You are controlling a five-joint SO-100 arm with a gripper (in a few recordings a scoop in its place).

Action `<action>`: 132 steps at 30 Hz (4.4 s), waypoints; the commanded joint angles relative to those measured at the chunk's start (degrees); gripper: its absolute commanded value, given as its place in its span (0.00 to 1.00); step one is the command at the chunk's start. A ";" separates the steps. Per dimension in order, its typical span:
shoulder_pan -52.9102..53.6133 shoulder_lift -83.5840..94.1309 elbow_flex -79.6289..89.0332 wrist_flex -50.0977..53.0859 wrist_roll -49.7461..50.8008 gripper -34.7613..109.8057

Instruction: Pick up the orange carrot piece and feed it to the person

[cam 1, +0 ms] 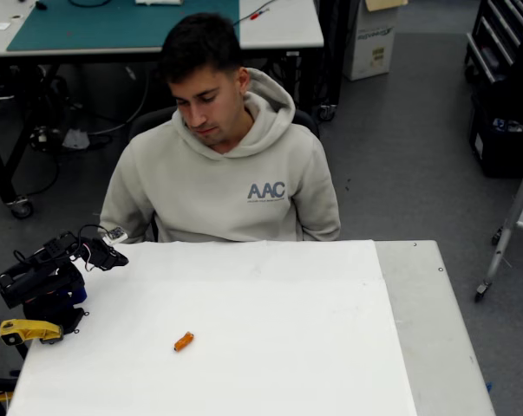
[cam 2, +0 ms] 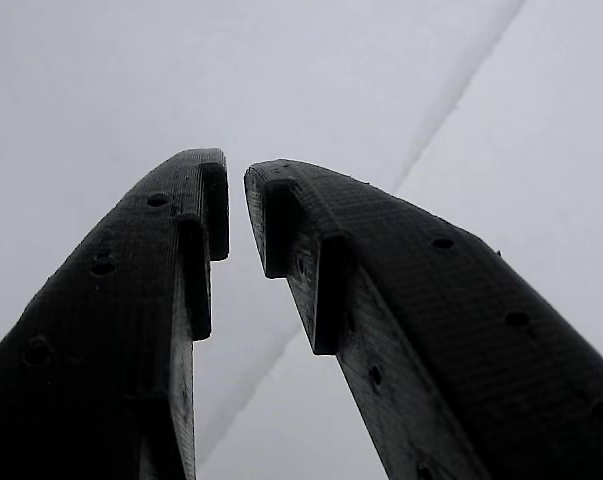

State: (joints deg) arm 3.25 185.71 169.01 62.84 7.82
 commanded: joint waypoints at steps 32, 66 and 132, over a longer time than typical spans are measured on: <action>0.53 1.14 -0.62 1.05 0.26 0.23; -0.09 1.14 -0.62 1.05 0.26 0.23; 6.59 -51.15 -45.97 0.26 -5.01 0.23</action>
State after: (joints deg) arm 8.00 139.75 131.04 62.84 5.80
